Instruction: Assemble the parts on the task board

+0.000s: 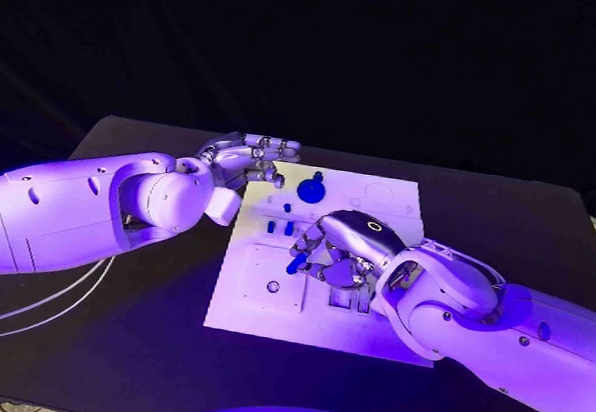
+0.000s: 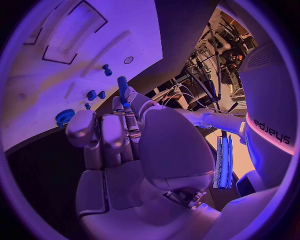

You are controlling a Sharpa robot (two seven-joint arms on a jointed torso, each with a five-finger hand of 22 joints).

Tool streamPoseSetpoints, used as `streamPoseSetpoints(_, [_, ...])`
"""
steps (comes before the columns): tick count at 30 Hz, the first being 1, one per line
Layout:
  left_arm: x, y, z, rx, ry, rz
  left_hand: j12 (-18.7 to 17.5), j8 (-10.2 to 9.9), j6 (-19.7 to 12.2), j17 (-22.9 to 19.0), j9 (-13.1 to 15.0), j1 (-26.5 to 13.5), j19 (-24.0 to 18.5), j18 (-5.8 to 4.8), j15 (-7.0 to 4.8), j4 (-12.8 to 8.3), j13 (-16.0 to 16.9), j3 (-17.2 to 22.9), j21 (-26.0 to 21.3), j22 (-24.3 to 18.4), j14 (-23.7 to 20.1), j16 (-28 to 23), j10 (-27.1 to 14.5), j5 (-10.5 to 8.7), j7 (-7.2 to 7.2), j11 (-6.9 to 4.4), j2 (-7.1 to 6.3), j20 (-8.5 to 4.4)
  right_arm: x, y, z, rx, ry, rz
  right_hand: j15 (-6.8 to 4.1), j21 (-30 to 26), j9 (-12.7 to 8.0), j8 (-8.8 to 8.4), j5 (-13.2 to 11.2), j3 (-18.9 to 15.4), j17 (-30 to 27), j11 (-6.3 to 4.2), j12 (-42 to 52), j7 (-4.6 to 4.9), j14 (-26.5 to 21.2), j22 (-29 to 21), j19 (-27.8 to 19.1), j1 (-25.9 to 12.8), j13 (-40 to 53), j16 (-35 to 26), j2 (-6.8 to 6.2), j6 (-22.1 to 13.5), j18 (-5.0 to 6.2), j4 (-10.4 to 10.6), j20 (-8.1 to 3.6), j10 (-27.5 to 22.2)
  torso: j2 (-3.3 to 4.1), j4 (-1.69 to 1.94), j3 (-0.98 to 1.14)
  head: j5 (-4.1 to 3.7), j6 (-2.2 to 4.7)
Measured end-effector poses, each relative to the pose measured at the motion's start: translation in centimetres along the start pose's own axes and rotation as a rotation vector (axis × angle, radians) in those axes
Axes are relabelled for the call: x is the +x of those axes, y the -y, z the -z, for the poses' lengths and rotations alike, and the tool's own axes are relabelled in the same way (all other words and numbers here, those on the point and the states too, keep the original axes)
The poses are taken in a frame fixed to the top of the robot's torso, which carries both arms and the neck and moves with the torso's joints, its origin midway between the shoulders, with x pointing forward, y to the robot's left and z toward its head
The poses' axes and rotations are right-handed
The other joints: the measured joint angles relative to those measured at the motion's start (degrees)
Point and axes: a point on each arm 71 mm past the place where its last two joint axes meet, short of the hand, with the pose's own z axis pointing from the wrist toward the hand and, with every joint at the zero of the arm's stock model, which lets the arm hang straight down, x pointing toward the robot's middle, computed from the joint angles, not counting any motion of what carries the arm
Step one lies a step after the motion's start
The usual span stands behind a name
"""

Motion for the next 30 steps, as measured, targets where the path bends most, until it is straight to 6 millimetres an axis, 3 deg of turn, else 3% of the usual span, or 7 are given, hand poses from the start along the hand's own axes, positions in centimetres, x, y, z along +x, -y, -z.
streamPoseSetpoints(7, [0.1,0.0,0.0,0.0,-0.003,0.0,0.0,0.0,0.0,-0.07,0.0,0.0,0.0,0.01,0.0,-0.16,0.0,-0.16,0.0,-0.05,0.0,0.0,-0.21,0.0,0.0,-0.21,0.0,0.0,2.0,-0.6,-0.4,-0.021,-0.034,-0.03,0.0,0.0,-0.01,-0.21,0.35,0.0,0.0,0.09,-0.15,0.08,0.0,0.04,0.0,-0.16,0.0,0.0,0.03,-0.09,0.0,0.0,0.0,-0.09,-0.03,0.13,-0.03,0.71,-0.07])
streamPoseSetpoints(17, [0.1,0.0,0.0,-0.001,-0.004,0.0,0.0,0.0,0.0,-0.12,0.0,0.0,0.0,0.0,0.0,-0.16,0.0,-0.16,0.0,-0.05,0.0,0.0,-0.21,0.0,0.0,-0.21,0.0,0.0,3.4,-0.9,-0.8,-0.026,-0.051,-0.024,0.0,0.0,-0.13,-0.34,0.36,0.55,-0.1,0.1,-0.39,0.16,0.0,-0.05,0.0,-0.33,-0.02,0.0,-0.11,-0.19,0.0,0.05,0.0,-0.1,-0.03,0.03,0.0,1.24,0.46])
streamPoseSetpoints(30, [0.2,0.0,0.0,-0.001,-0.007,0.0,0.0,0.0,0.0,-0.16,-0.05,0.0,0.0,0.0,0.0,-0.16,0.0,-0.16,-0.23,-0.12,0.0,0.0,-0.43,-0.22,0.0,0.01,0.0,0.0,3.9,-1.3,-1.4,-0.01,-0.043,0.034,0.0,0.23,-0.02,-0.56,0.34,0.78,-0.05,0.2,-0.47,0.18,0.0,0.08,0.0,-0.55,0.05,-0.01,-0.33,-0.36,0.0,-0.18,0.0,-0.19,0.03,0.04,0.04,1.02,-0.05])
